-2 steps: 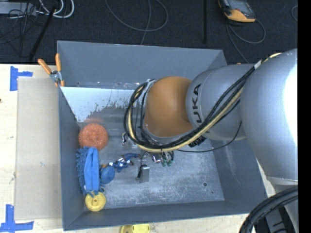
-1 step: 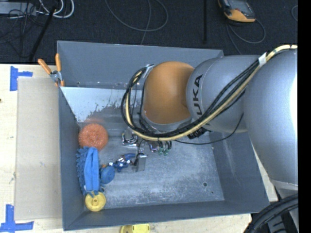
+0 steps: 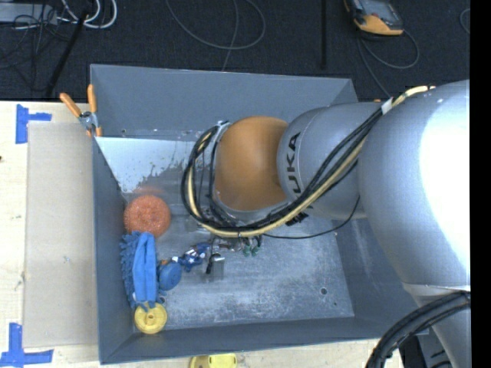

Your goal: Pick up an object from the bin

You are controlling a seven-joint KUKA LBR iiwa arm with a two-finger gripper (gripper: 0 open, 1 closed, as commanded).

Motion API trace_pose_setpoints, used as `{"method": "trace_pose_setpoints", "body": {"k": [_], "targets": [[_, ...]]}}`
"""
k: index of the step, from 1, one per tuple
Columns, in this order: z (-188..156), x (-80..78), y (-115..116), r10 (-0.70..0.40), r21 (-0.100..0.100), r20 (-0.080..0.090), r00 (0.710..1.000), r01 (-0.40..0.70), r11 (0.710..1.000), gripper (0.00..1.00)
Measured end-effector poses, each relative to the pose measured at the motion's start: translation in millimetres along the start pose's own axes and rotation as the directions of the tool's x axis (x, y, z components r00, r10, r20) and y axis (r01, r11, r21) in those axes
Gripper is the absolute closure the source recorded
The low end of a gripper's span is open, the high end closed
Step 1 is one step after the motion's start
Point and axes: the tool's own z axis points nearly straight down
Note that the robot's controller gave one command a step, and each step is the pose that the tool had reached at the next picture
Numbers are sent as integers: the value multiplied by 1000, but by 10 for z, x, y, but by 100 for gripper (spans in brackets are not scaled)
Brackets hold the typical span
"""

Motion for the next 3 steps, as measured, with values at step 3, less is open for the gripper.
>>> {"method": "trace_pose_setpoints", "body": {"k": [3], "targets": [[144,45,-21,-19,-1,-3,1000,19,1000,100]]}}
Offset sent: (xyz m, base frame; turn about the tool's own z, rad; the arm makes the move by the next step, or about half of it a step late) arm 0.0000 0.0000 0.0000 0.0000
